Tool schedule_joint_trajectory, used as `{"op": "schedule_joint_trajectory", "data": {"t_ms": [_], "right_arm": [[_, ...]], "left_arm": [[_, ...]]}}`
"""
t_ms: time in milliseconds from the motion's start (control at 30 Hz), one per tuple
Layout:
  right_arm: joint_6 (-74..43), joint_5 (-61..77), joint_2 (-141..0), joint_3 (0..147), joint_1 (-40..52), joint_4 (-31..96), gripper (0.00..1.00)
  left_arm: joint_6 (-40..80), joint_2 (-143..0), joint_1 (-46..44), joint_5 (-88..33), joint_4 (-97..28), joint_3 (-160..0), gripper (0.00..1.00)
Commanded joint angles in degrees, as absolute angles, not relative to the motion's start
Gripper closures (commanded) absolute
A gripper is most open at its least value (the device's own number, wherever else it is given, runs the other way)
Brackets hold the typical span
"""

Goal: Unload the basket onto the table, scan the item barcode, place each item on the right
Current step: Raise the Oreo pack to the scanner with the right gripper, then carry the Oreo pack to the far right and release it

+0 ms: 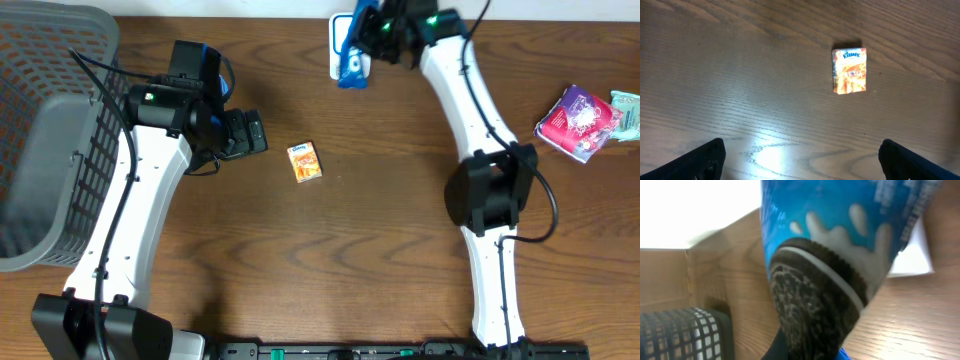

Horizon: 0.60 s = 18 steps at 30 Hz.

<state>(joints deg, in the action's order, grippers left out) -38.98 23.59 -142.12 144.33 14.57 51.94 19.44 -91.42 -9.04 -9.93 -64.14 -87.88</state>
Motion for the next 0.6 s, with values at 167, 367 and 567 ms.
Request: {"op": "schedule_joint_trajectory", "data": {"t_ms": [167, 367, 567], "right_arm": [[-27.57, -0.95, -140.14, 156.83, 3.99, 73.06, 0.99], [-21.85, -17.47, -140.16, 155.87, -6.85, 82.08, 0.99], [-19.20, -17.93, -140.16, 155.72, -16.40, 84.12, 0.99]], "left_arm": [[19.09, -91.66, -8.80, -9.37, -64.29, -88.18, 0.02], [19.09, -91.66, -8.80, -9.37, -64.31, -88.18, 0.02], [19.09, -91.66, -8.80, -9.37, -64.29, -88.18, 0.02]]}}
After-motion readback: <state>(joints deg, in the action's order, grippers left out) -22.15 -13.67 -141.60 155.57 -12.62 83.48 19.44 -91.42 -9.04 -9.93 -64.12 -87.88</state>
